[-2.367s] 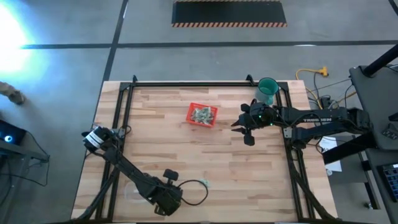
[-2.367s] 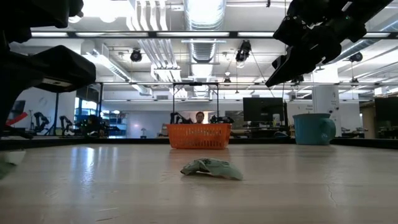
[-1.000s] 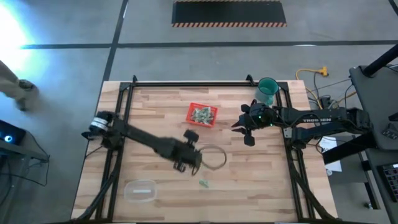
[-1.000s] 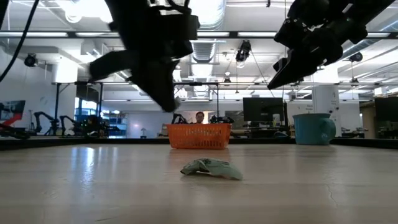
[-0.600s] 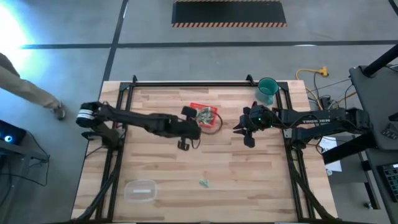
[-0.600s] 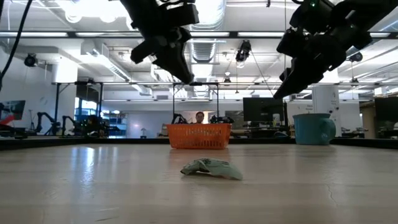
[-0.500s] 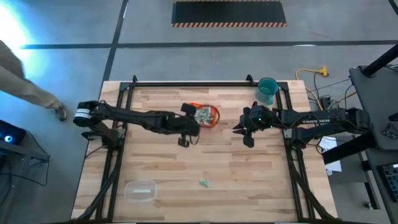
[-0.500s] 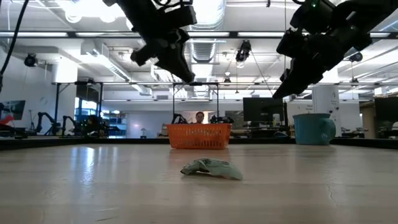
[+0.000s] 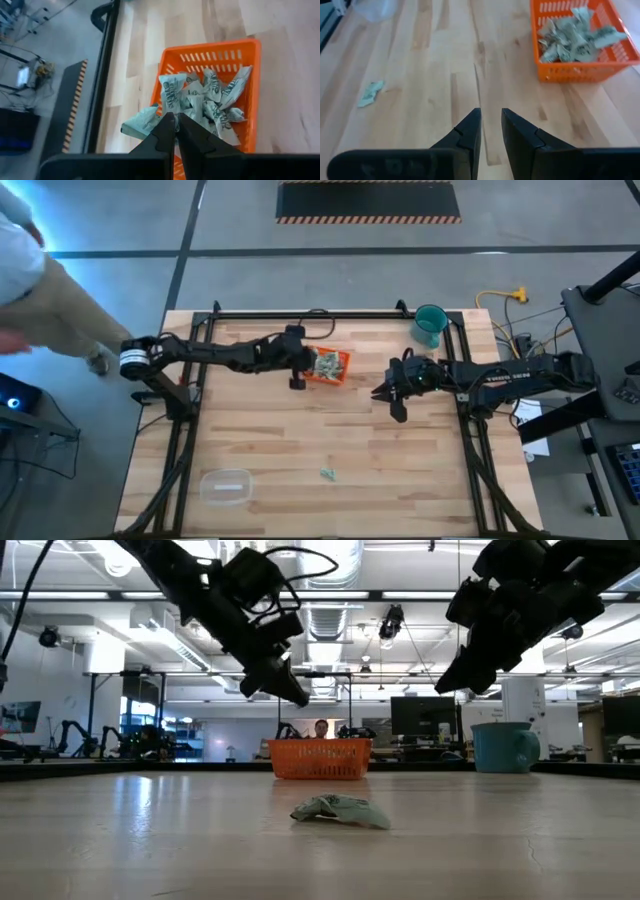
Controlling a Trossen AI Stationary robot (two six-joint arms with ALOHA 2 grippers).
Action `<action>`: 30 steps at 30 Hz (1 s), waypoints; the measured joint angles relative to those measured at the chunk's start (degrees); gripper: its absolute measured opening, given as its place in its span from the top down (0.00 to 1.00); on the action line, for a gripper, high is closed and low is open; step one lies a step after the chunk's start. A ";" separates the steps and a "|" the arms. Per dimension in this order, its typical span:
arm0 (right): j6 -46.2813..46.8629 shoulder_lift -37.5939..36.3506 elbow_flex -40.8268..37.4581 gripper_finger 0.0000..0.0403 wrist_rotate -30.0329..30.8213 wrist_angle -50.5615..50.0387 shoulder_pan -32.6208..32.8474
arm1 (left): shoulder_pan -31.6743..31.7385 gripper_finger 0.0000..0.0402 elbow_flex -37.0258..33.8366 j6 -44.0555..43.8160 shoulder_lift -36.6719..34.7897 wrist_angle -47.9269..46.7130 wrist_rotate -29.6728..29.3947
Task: Pick and place items into bin
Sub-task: Put the stevia packet into the orange bin
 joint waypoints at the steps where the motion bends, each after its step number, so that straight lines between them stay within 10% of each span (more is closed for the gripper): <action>1: -0.02 0.00 -0.02 0.83 -0.02 0.40 0.37 | 0.80 1.00 -0.24 -0.56 0.00 0.17 0.90; 20: -0.49 0.00 -0.04 0.83 0.07 1.89 2.08 | 4.28 0.99 -0.34 -6.19 1.92 4.62 5.05; 30: -0.52 0.00 -0.04 0.83 0.07 1.88 2.08 | 4.44 0.75 -0.35 -6.29 1.92 4.83 4.92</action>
